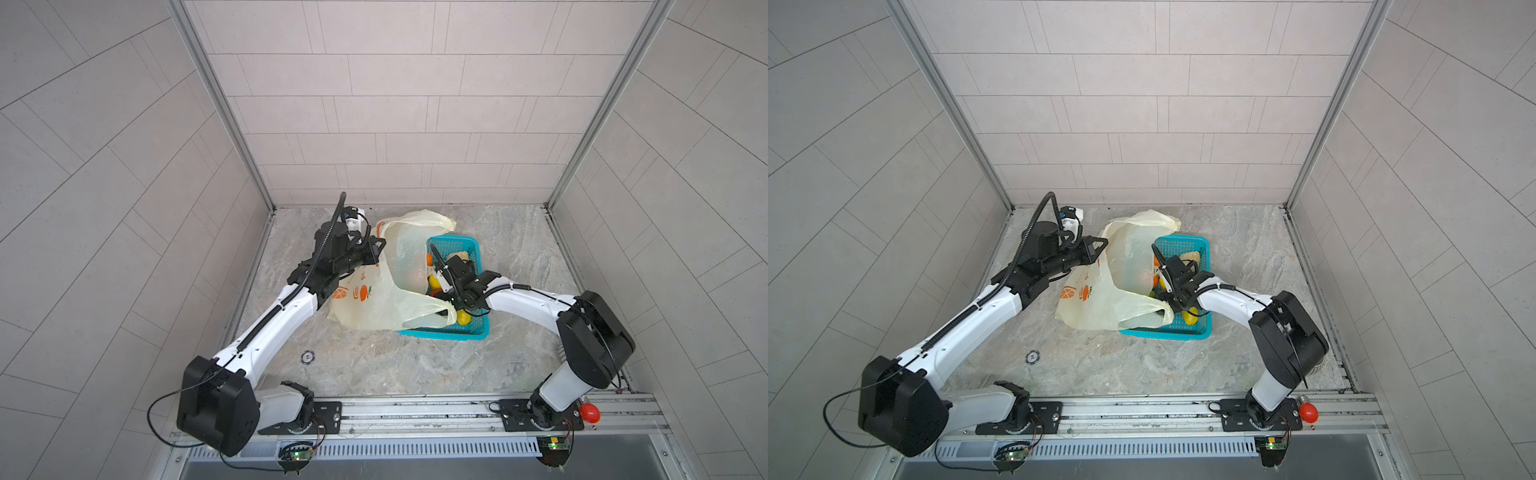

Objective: Place the fruits into the plastic bag
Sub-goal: 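Lower the right gripper into the basket and grasp the red apple, then carry the red apple into the open bag and release it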

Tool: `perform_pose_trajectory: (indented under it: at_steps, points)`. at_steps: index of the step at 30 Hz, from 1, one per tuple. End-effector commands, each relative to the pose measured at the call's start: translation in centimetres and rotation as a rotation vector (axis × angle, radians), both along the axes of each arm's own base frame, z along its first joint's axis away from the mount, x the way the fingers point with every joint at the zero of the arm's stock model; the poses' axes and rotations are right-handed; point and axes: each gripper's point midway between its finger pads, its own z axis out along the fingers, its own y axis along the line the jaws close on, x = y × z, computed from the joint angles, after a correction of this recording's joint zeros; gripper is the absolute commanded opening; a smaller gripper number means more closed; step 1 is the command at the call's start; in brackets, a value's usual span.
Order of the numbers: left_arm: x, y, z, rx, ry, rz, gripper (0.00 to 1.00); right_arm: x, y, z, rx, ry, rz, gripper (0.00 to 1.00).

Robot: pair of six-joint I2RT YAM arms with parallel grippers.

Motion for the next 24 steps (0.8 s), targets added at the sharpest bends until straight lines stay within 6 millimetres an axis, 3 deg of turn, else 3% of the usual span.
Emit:
perform_pose_trajectory:
  at_steps: [1, 4, 8, 14, 19, 24]
  points:
    - [0.0, 0.0, -0.2, 0.006, -0.010, -0.009, 0.00, -0.4, -1.9, 4.7, 0.007, -0.110, -0.032, 0.39]
    - [0.0, 0.0, -0.1, 0.007, -0.013, -0.012, 0.00, -1.2, -2.3, 8.2, 0.065, -0.198, -0.016, 0.39]
    - [0.0, 0.0, 0.0, 0.011, -0.018, -0.017, 0.00, -1.7, -1.0, 13.2, 0.201, -0.346, 0.066, 0.39]
    - [-0.4, -0.7, 0.3, -0.016, -0.017, -0.053, 0.00, -0.9, 2.9, 17.9, 0.382, -0.424, 0.187, 0.40]
    - [-0.8, -1.2, -0.4, -0.063, 0.014, -0.075, 0.00, 1.1, 7.3, 19.2, 0.458, -0.415, 0.273, 0.41]
    - [-1.3, -1.3, -0.5, -0.099, 0.033, -0.076, 0.00, 3.5, 11.8, 17.7, 0.469, -0.383, 0.316, 0.42]
